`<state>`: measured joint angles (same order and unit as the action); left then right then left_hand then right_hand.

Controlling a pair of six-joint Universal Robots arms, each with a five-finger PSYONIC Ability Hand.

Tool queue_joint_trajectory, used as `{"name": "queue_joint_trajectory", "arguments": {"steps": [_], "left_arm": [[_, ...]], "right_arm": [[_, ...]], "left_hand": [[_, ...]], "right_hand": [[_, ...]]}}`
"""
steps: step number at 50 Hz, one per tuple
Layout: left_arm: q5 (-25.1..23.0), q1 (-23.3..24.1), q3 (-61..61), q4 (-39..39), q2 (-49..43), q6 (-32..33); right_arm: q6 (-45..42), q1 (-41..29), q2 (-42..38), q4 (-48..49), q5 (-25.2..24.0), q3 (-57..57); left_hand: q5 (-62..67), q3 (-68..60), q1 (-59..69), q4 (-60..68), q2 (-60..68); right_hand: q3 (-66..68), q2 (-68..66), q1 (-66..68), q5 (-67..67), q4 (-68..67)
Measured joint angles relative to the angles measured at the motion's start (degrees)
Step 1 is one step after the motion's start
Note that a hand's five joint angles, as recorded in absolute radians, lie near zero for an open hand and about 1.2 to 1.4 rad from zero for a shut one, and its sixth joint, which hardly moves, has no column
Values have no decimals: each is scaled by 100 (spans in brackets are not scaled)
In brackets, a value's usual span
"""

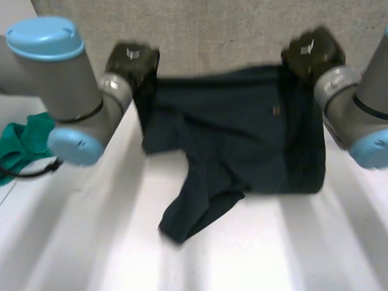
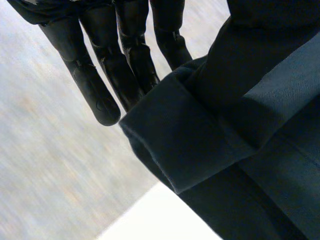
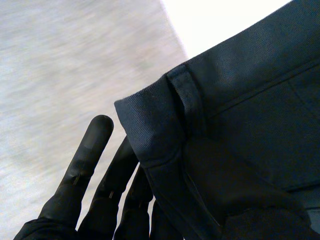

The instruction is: Fold the laundry.

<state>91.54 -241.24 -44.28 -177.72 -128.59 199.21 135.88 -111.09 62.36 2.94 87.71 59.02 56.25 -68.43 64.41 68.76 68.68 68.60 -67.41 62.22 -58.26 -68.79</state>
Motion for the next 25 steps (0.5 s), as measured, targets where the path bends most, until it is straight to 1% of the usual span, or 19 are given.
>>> {"name": "queue_joint_trajectory", "arguments": {"steps": [1, 2, 6, 9, 11, 14, 19, 21, 22, 25], "left_arm": [[28, 3, 388, -194, -130, 79], [50, 6, 735, -428, -226, 166], [143, 38, 1575, -1554, -303, 467], [225, 106, 1674, -2184, -183, 592], [280, 163, 1539, -2431, -63, 636], [340, 226, 1068, -2561, 122, 661], [379, 263, 52, -2527, 382, 655], [378, 262, -772, -2476, 505, 646], [377, 262, -884, -2469, 519, 646], [367, 269, -1851, -2430, 583, 638]], "right_arm": [[12, -1, -67, 339, 17, -83], [29, -3, -150, 944, 27, -195], [85, -14, -266, 2933, -68, -397], [160, -34, -275, 3764, -171, -444], [235, -54, -264, 3973, -221, -445], [365, -75, -245, 3852, -258, -404], [515, -90, -222, 3131, -258, -246], [583, -91, -245, 2401, -250, 8], [587, -91, -249, 2337, -251, 36], [608, -91, -357, 1687, -243, 438]], "left_hand": [[0, 0, 0, 0, 0], [0, 0, 0, 1, 1], [0, 0, 0, 1, 1], [0, 0, 0, 1, 1], [40, 0, 0, 1, 1], [59, 0, 0, 1, 1], [59, -3, 0, 1, 1], [59, -12, 0, 1, 1], [59, -12, 0, 1, 1], [59, -20, 0, 2, 1]], "right_hand": [[0, 0, 0, 0, 0], [0, 0, 0, 0, -1], [0, 0, 0, 0, -5], [0, 0, 0, 0, -5], [0, 0, 0, 0, -5], [0, 0, 0, 0, -5], [0, 0, 0, 0, -5], [0, -2, 0, 0, -5], [0, -2, 0, 0, -5], [0, -2, 0, 0, -5]]}}
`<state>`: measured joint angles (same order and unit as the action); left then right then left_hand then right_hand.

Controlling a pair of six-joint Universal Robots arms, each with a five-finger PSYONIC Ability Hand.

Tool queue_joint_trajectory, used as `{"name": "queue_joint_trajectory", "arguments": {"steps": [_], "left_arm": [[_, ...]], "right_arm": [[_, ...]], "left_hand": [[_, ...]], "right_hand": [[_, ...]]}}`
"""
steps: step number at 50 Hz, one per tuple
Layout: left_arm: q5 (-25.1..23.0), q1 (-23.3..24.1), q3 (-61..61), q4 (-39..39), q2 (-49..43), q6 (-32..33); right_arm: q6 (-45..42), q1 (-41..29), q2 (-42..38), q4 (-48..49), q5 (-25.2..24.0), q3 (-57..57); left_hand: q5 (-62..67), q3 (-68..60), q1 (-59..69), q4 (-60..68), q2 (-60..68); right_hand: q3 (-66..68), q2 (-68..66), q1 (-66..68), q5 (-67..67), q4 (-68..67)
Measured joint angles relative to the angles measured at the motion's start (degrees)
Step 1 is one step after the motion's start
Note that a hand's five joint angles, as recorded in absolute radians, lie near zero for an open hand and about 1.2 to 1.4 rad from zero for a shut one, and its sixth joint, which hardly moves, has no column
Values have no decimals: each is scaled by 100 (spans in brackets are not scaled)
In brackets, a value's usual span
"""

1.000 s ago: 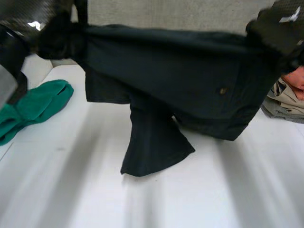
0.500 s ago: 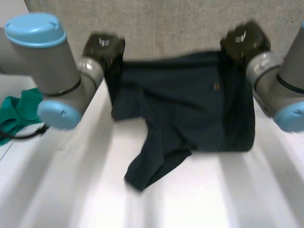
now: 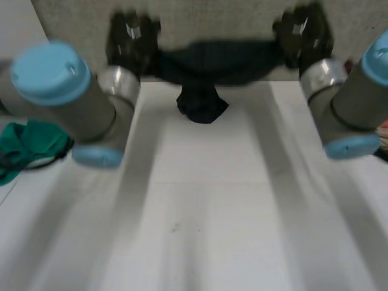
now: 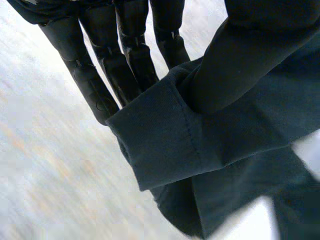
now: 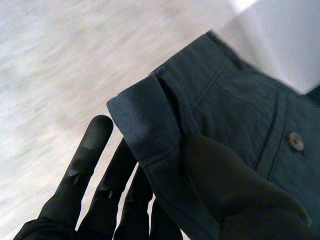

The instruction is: Fold the laundry.

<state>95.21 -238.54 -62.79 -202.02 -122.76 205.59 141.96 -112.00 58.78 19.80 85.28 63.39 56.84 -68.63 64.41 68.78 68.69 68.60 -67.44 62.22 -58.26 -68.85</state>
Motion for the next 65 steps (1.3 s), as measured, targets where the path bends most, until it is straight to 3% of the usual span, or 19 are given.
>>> {"name": "queue_joint_trajectory", "arguments": {"steps": [8, 15, 17, 20, 23, 34, 44, 53, 56, 58, 59, 61, 62, 65], "left_arm": [[-2, 103, -1859, 51, -32, -19], [11, 309, -3066, 204, 340, -21], [11, 348, -3404, 255, 642, -34], [6, 371, -3779, 302, 1138, -53], [-9, 361, -4034, 323, 1599, -71], [-227, 99, -4208, 374, 1981, -447], [-786, -225, -4150, 844, 1426, -915], [-851, -235, -4085, 1048, 1063, -916], [-827, -234, -4029, 1012, 900, -889], [-811, -237, -3964, 976, 781, -877], [-804, -240, -3931, 961, 728, -875], [-792, -248, -3885, 942, 668, -873], [-780, -259, -3850, 934, 629, -873], [-768, -269, -3844, 967, 700, -875]], "right_arm": [[-11, 15, -305, -995, 24, 1149], [-11, 57, -124, -1316, 1, 2159], [-11, 72, 85, -1337, -27, 2531], [-7, 96, 426, -1317, -81, 3005], [-3, 160, 737, -1260, -179, 3409], [439, 466, 1019, -1127, -834, 4038], [731, 552, 978, -1114, -954, 4020], [714, 543, 976, -1101, -915, 4014], [711, 540, 976, -1101, -905, 4014], [708, 541, 976, -1102, -899, 4014], [707, 541, 977, -1104, -897, 4014], [702, 543, 983, -1107, -892, 4014], [692, 545, 1000, -1114, -884, 4013], [645, 546, 1122, -1156, -860, 4010]], "left_hand": [[0, 0, 0, 2, 0], [0, 1, 0, 12, -1], [-181, 311, -154, -321, -307], [-1947, 2103, -1976, -2143, -2138], [-2992, 3114, -2806, -3173, -3148], [-3894, 3965, -3594, -4086, -4005], [-3873, 3961, -3576, -4071, -3995], [-3767, 3931, -3565, -3992, -3969], [-3247, 3447, -2952, -3446, -3431], [-2092, 2273, -1636, -2266, -2271], [-808, 968, -317, -959, -870], [-655, 814, -174, -800, -792], [-73, 131, 177, -77, -66], [-73, 86, 177, -29, -26]], "right_hand": [[0, 0, 0, 0, 0], [0, -31, 0, 0, 0], [0, -31, 0, 0, 0], [0, -31, 0, 0, 0], [0, -31, 0, 0, 0], [0, -59, 0, 0, 0], [0, -59, 0, 0, 0], [0, -59, 0, 0, -1], [0, -59, 0, 0, 0], [0, -59, 0, 0, -1], [0, -59, 0, 0, 0], [0, -59, 0, 0, 0], [0, -59, 0, 0, 0], [0, -59, 0, 0, 0]]}}
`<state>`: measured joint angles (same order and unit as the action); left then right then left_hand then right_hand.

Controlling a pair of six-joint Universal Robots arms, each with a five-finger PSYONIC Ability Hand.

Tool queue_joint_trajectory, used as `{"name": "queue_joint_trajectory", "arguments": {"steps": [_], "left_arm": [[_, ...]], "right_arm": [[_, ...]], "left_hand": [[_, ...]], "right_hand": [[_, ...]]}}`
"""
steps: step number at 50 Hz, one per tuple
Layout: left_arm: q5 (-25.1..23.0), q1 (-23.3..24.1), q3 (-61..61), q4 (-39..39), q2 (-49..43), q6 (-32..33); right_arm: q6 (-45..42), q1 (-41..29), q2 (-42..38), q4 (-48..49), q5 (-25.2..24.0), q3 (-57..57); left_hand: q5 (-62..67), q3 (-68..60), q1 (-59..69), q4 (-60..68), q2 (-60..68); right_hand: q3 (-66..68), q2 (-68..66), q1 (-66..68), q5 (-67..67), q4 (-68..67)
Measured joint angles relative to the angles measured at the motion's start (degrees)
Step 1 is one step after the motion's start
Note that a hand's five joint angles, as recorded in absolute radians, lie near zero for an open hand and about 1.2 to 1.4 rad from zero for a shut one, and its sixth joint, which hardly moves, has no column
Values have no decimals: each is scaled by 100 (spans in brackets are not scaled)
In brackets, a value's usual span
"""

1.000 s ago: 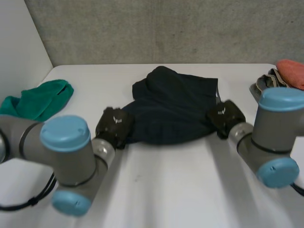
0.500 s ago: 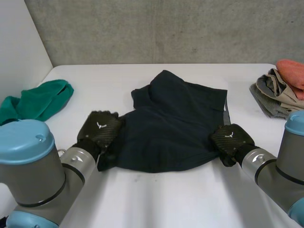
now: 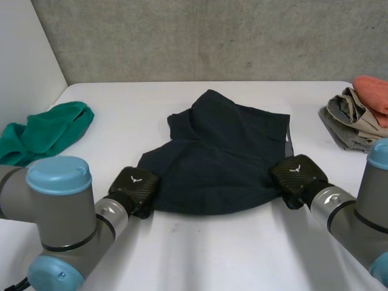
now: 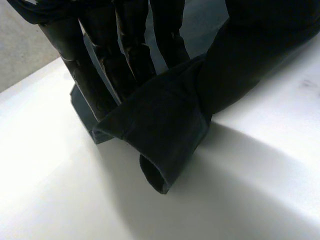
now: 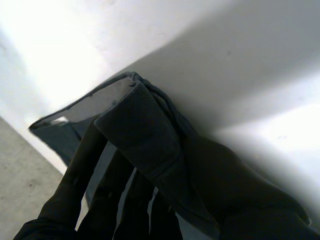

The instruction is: Fold the laundry.

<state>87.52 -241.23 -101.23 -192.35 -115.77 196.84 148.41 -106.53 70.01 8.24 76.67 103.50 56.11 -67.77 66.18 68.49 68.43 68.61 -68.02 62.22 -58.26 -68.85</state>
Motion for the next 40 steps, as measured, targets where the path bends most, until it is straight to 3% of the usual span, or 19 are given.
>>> {"name": "queue_joint_trajectory", "arguments": {"steps": [9, 11, 16, 19, 23, 30, 37, 40], "left_arm": [[-23, 120, -542, 1006, 1174, 90], [-40, 219, -754, 1637, 1539, 212], [-56, 508, -1003, 2787, 1934, 616], [-47, 670, -1001, 3066, 1963, 861], [-28, 749, -809, 2881, 1786, 1010], [171, 753, 545, 1868, 684, 1072], [789, 709, 2864, 1162, -610, 1313], [1110, 681, 4090, 830, -1238, 1487]], "right_arm": [[-945, -4, 909, -1090, 60, 54], [-1444, -1, 1130, -1735, 113, 99], [-2315, 28, 1337, -2986, 464, 225], [-2610, 46, 1335, -3347, 719, 280], [-2719, 51, 1181, -3354, 864, 267], [-2676, -8, 342, -2916, 997, -411], [-2482, -184, -327, -2182, 1243, -2108], [-2397, -279, -613, -1367, 1329, -3252]], "left_hand": [[0, -1, 0, 0, 3], [0, -1, 0, 0, 5], [0, -15, 0, 1, 10], [0, -15, 0, 12, 10], [0, -15, 0, 23, 10], [107, -15, 0, 23, 13], [107, -16, 0, 26, 22], [107, -16, 0, 26, 23]], "right_hand": [[0, 0, 0, 0, 0], [0, 1, 0, 0, 0], [0, 0, 0, 0, -1], [0, 0, 0, 0, 0], [0, 0, 0, 0, -1], [0, 0, 0, 0, 0], [0, 0, 0, -17, -1], [0, 0, 0, -17, -1]]}}
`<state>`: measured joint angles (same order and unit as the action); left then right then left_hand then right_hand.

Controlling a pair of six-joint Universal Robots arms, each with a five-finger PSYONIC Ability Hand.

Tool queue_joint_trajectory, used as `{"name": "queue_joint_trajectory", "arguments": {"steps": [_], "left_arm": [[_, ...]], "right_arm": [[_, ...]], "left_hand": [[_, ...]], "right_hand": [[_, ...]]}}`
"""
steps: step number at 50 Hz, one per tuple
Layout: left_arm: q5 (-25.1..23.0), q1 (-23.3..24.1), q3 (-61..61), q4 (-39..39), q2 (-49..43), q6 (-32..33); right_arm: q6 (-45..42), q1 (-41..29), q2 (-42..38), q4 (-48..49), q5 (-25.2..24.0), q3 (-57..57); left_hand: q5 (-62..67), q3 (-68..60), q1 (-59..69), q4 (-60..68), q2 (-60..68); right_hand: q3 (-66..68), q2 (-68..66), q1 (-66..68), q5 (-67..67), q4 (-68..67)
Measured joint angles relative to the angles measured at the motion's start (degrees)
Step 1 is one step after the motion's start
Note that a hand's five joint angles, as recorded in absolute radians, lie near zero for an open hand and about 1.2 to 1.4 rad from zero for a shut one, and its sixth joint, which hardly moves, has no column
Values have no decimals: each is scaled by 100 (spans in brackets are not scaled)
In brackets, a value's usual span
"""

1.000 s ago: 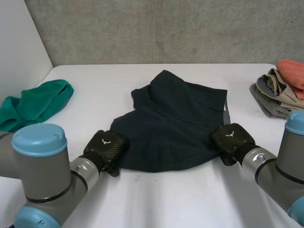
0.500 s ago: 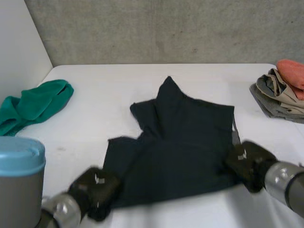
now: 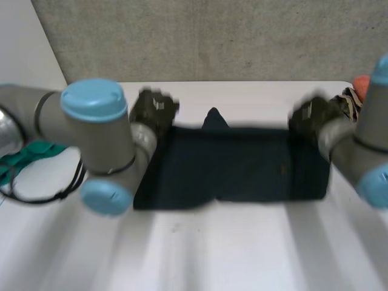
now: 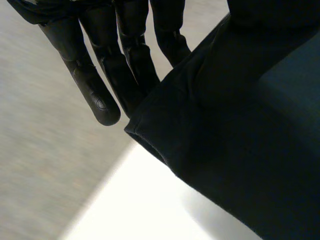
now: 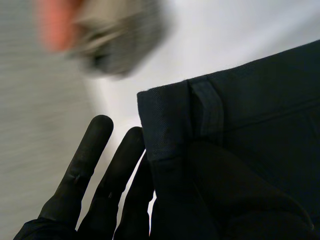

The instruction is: Fold the laundry.

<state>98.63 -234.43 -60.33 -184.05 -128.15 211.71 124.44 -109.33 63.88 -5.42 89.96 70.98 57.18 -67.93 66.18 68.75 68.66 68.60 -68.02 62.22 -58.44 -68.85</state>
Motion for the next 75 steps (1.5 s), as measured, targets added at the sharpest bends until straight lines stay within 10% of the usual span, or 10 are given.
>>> {"name": "queue_joint_trajectory", "arguments": {"steps": [11, 16, 40, 57, 70, 75], "left_arm": [[-156, -328, 2441, -2782, 108, 1054], [-253, -357, 1974, -2958, 394, 987], [-249, -232, -2722, -2251, 619, 113], [-329, 366, -5116, 912, 3493, -4], [-329, 753, -4924, 1833, 3213, -20], [-332, 693, -4404, 1353, 2822, 9]], "right_arm": [[145, -118, -160, 4359, -481, -1388], [251, -193, -171, 4860, -633, -1197], [968, -253, -1026, 1326, -454, 490], [-6, 129, 1676, -1701, -495, 3202], [-596, 623, 1934, -1919, -534, 3977], [-488, 621, 1895, -1559, -541, 3931]], "left_hand": [[0, -34, 0, 3, 5], [47, -33, 0, 3, 5], [47, -54, 0, 20, 19], [48, -55, 0, 21, 23], [49, -46, 0, 9, 9], [-3428, 3420, -4033, -3545, -3636]], "right_hand": [[0, 0, 0, -2, -1], [0, 0, 0, -6, -1], [1, 0, 52, -7, -2], [1, 0, 52, -7, -2], [2, 0, 52, -8, -2], [1, 0, 52, -7, -2]]}}
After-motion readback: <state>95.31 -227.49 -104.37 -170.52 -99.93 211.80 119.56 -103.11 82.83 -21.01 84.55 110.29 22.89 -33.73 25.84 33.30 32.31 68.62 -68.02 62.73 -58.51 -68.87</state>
